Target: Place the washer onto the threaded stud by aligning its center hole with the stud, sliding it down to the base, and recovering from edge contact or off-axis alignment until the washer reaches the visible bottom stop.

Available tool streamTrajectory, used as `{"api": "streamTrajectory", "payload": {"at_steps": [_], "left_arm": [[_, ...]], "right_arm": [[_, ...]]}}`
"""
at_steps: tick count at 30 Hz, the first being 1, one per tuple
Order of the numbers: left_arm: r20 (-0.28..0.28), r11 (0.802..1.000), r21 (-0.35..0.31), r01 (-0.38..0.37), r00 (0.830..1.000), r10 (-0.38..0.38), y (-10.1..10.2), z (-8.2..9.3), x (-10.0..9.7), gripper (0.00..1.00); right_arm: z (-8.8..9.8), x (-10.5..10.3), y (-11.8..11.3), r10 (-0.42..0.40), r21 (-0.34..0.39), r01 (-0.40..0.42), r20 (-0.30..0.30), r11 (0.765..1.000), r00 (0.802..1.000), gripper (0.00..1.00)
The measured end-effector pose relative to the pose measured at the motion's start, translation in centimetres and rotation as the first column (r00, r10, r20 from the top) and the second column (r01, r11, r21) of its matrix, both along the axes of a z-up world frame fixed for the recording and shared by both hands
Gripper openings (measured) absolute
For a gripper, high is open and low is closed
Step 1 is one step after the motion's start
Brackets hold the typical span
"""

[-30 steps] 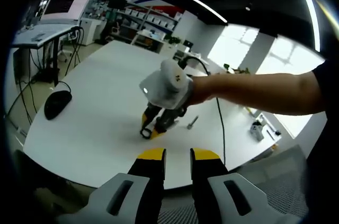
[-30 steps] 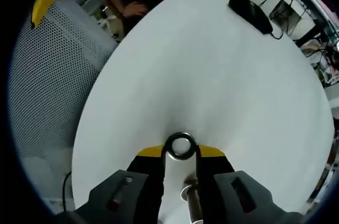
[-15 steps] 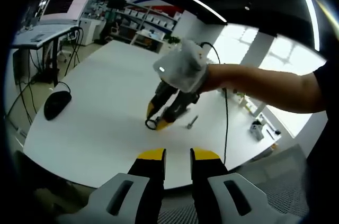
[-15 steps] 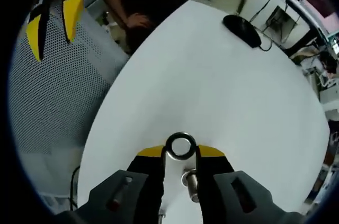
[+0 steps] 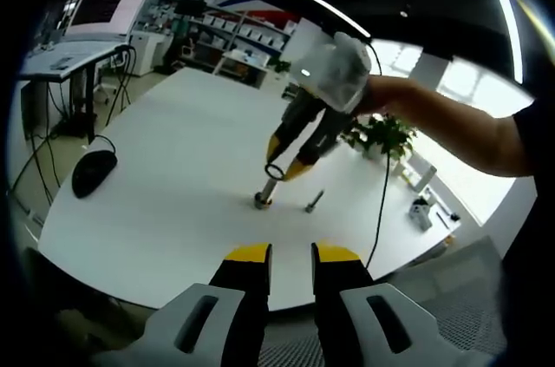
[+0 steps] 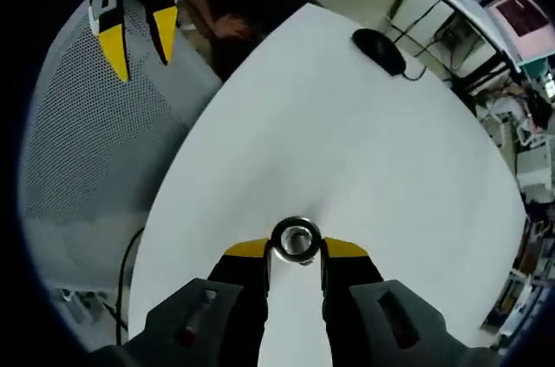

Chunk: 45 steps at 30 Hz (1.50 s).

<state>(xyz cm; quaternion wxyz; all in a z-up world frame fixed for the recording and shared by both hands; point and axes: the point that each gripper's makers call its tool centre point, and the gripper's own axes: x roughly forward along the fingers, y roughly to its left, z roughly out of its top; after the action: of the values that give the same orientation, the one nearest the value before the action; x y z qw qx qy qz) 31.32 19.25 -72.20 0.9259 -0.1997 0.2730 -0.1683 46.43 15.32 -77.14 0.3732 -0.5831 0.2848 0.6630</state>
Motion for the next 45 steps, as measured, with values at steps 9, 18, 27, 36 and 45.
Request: {"api": "streamTrajectory", "payload": {"at_steps": [9,18,27,36,45], "left_arm": [[0.000,1.000,-0.001,-0.003,1.000,0.003,0.0,0.0,0.0,0.16],[-0.002,1.000,-0.004,-0.008,1.000,0.008,0.1,0.0,0.0,0.16],[-0.006,1.000,-0.008,-0.012,1.000,0.012,0.1,-0.1,0.0,0.16],[-0.006,1.000,-0.010,-0.017,1.000,0.017,0.1,0.0,0.0,0.17],[-0.010,1.000,-0.017,-0.024,1.000,0.024,0.2,-0.1,0.0,0.16]], "right_arm": [[-1.4,1.3,-0.9,-0.017,-0.041,0.018,0.034,0.999,0.999,0.23],[-2.7,1.4,-1.2,-0.033,-0.070,0.034,0.019,0.997,0.999,0.23],[-3.8,1.7,-1.3,-0.046,-0.084,0.048,0.028,0.995,0.999,0.22],[-5.9,1.8,-1.3,-0.059,-0.091,0.061,0.021,0.994,0.998,0.22],[-7.3,1.7,-1.5,-0.061,-0.116,0.061,0.000,0.991,0.998,0.22]]}}
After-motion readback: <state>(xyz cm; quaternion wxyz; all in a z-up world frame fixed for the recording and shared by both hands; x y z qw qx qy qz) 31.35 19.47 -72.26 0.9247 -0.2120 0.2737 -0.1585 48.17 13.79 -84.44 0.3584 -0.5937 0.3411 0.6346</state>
